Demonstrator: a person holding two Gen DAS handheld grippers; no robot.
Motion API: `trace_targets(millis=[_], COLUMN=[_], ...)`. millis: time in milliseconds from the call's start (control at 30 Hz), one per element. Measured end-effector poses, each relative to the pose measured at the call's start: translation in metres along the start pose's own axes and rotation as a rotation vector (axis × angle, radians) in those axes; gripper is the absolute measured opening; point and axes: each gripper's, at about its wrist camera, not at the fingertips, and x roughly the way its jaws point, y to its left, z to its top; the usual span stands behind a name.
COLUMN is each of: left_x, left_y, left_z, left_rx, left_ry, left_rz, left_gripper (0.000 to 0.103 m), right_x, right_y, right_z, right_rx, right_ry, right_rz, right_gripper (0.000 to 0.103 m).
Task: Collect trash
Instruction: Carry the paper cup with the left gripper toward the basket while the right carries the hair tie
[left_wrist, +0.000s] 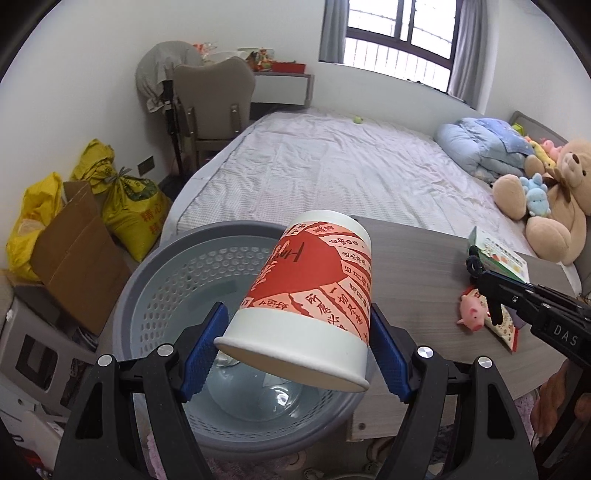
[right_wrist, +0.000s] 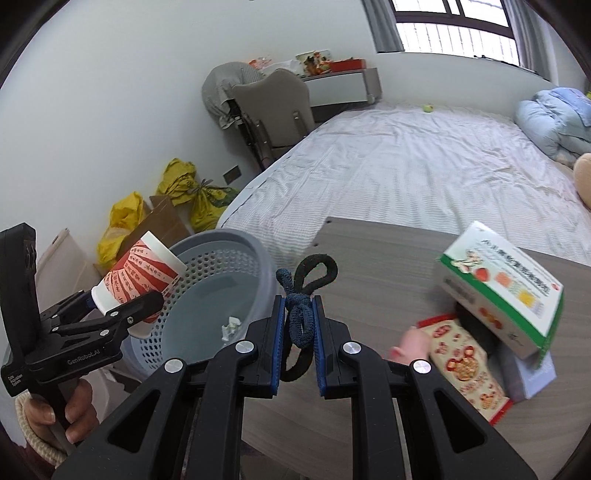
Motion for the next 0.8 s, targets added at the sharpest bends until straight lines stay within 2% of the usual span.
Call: trace_targets(millis=[233,367,567,800], left_x=[0.002,0.006,0.010,0.018], left_y=[0.026,0.042,0.051,0.061], left_z=[-0.006,-0.007,-0.009,-0.018], left_rx=[-0.016,-0.058,-0.078,-0.117], left_ry=[0.019,0.032,0.031,0.060], left_rz=[0.066,0.083,0.128,0.146], left_gripper=[0.073,0.073,0.073,0.073], right_x=[0.032,0.046,0.059,0.076], right_y=[0.029,0.048,0.064,0.078], right_z=[0.001,0.002,0.009,0.011], right_rx=[-0.046,-0.087,-0.132,-0.148], right_ry=[0.041,0.067,0.079,0.105], right_rz=[0.051,0.072,0.101,0.132], right_gripper=[0.014,0.014,0.014,0.014])
